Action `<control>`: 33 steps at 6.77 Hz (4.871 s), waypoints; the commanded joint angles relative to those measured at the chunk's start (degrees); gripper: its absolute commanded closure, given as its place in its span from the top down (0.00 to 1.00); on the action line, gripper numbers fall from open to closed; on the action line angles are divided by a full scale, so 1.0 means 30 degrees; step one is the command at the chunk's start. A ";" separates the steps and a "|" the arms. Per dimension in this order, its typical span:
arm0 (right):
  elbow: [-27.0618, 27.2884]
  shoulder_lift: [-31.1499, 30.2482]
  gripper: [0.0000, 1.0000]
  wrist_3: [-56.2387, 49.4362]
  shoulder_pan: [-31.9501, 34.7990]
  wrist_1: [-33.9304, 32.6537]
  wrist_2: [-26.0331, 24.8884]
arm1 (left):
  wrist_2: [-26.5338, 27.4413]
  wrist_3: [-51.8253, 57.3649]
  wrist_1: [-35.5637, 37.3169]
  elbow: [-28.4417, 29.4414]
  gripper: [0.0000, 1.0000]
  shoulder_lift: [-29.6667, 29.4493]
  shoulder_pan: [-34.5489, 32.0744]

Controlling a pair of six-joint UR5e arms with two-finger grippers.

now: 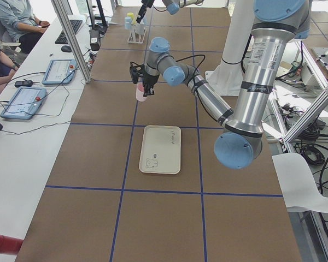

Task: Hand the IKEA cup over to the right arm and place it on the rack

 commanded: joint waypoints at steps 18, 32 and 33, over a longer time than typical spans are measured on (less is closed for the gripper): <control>-0.5679 0.4382 1.00 1.2769 -0.6533 1.2425 -1.0328 | 1.4092 -2.3748 -3.1691 1.0446 0.00 -0.5196 0.8713; -0.7167 0.4148 0.00 1.2916 -0.2127 1.3567 -0.6799 | 1.2668 -2.0825 -3.1659 0.8030 1.00 -0.2548 0.8626; -0.7841 0.4119 0.00 1.2829 -0.0951 1.3509 -0.6321 | 1.1612 -1.9919 -3.1456 0.6217 1.00 -0.0357 0.8103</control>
